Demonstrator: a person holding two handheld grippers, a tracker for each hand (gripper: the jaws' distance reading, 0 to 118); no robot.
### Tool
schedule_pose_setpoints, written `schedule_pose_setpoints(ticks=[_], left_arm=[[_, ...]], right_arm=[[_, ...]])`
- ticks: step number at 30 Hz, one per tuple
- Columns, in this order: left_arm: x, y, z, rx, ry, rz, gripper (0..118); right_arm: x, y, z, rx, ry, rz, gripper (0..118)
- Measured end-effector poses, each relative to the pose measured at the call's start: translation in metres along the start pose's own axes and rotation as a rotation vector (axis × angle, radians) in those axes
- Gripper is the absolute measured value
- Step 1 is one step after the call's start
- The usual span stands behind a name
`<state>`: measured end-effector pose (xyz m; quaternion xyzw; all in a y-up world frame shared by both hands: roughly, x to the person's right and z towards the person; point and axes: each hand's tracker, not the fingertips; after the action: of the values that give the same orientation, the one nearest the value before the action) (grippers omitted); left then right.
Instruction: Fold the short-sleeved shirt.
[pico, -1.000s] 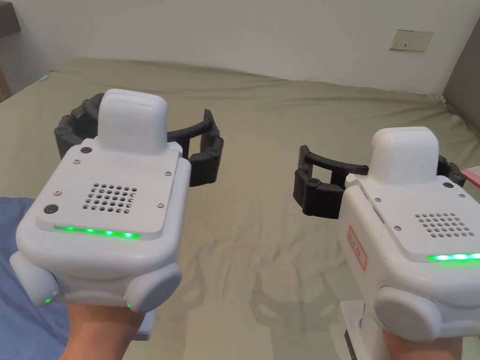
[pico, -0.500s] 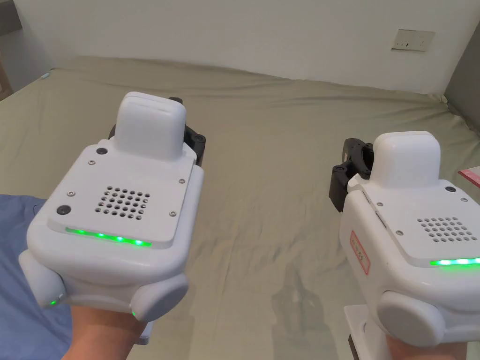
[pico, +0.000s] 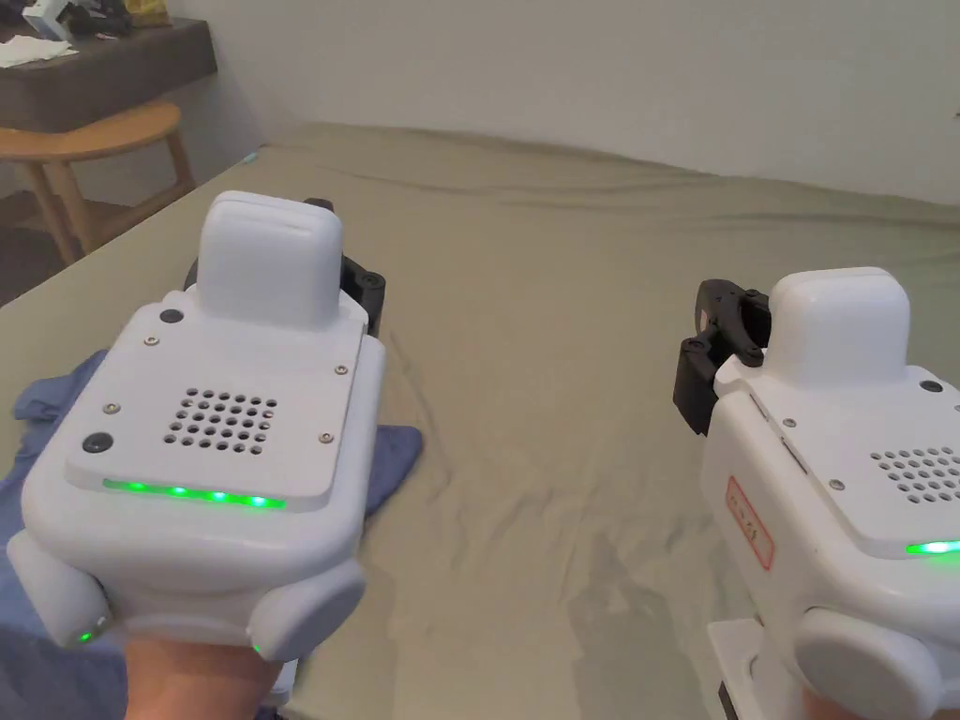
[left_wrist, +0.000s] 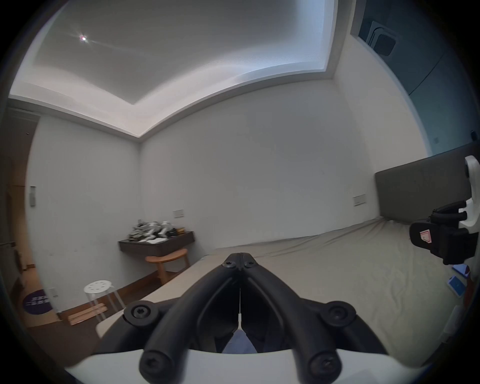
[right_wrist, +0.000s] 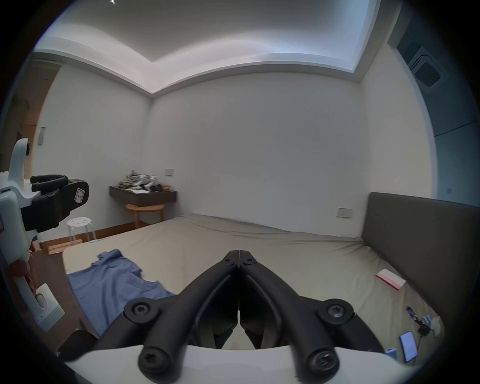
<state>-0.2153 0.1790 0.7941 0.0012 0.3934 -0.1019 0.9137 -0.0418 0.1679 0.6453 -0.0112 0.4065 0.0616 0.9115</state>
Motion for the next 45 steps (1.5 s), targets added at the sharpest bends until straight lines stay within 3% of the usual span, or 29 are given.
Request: schedule_pose_setpoints(ticks=[9,17,25,33,40,43,45], left_arm=[[-0.069,-0.013,0.029,-0.043,0.220,-0.041,0],[-0.107,-0.024,0.044,-0.079,0.314,-0.049,0],[-0.112,-0.043,0.030,-0.142,0.284,-0.017,0],[-0.119,-0.108,-0.037,-0.420,0.127,0.059,0],[-0.132,-0.193,-0.117,-0.705,-0.007,0.125,0],[-0.133,-0.230,-0.152,-0.823,0.040,0.064,0],[-0.131,-0.247,-0.169,-0.863,0.050,0.006,0]], right_arm=[[-0.084,0.003,-0.017,0.009,0.232,0.044,1],[-0.126,0.002,-0.025,-0.012,0.344,0.038,1],[-0.130,0.000,-0.026,-0.027,0.359,0.058,1],[-0.115,-0.010,-0.046,-0.091,0.311,0.062,1],[-0.111,-0.035,-0.075,-0.179,0.269,0.136,1],[-0.109,-0.044,-0.088,-0.218,0.261,0.152,1],[-0.103,-0.047,-0.097,-0.238,0.251,0.114,1]])
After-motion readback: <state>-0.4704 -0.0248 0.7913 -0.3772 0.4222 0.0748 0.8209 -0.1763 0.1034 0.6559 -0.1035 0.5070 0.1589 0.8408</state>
